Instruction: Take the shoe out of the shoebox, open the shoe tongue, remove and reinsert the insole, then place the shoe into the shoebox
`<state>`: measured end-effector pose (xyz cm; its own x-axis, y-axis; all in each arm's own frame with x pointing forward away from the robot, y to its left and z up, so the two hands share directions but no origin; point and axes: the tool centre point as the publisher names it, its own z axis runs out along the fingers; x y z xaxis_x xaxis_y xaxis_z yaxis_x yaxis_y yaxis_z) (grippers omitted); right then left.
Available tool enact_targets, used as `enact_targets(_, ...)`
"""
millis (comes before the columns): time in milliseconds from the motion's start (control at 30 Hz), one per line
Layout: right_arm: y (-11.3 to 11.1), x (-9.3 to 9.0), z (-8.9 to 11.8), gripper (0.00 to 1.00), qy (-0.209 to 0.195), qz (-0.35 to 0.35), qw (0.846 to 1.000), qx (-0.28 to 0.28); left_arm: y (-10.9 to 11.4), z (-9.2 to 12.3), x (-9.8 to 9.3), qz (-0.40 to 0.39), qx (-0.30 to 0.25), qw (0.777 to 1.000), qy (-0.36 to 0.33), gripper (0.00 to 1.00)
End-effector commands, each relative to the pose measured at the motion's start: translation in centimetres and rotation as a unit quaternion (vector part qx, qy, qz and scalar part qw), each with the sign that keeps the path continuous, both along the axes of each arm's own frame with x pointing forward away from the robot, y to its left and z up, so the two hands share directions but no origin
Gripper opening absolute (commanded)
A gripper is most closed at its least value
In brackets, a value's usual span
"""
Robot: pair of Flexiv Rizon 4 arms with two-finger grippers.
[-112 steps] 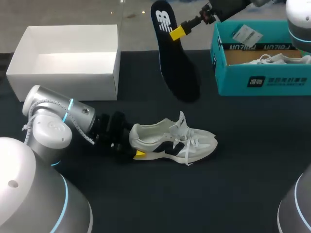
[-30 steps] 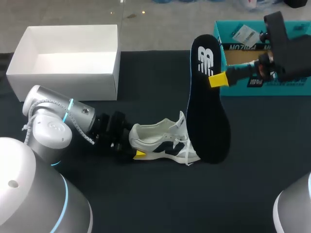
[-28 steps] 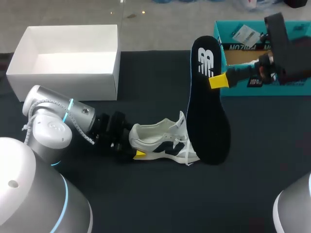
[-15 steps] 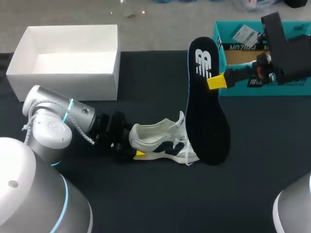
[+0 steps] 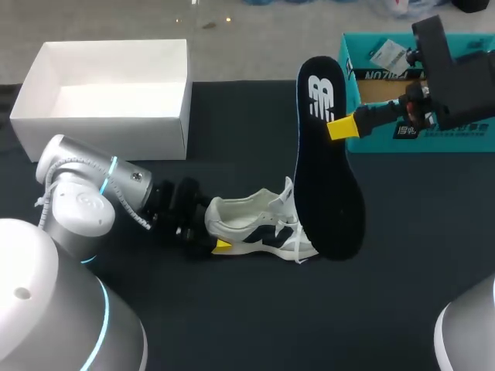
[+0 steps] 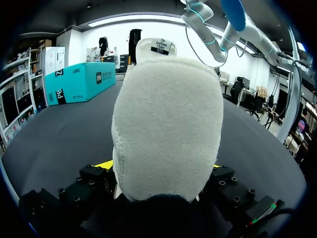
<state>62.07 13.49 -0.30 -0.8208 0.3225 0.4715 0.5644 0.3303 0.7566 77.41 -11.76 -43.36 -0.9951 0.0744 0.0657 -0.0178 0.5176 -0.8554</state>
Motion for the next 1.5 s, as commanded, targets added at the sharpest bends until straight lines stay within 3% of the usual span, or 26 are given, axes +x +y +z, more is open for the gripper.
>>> enact_targets(33,0.3,0.3,0.0,0.00,0.002,0.001,1.000,-0.002,0.3,0.0,-0.2,-0.006,0.037,0.999,0.009,1.00)
enact_targets(267,0.3,0.3,0.0,0.00,0.002,0.001,1.000,-0.002,0.9,0.3,-0.9,-0.001,0.075,0.997,0.020,1.00)
enact_targets(600,0.3,0.3,0.0,0.00,0.002,0.001,1.000,-0.002,1.5,1.5,-1.2,-0.009,0.179,0.984,0.024,1.00)
enact_targets(1167,0.3,0.3,0.0,0.00,0.002,0.001,1.000,-0.002,0.8,4.2,-1.3,-0.011,0.335,0.942,-0.015,1.00)
enact_targets(1500,0.3,0.3,0.0,0.00,0.002,0.001,1.000,-0.002,0.8,4.9,-0.8,-0.001,0.392,0.919,-0.023,1.00)
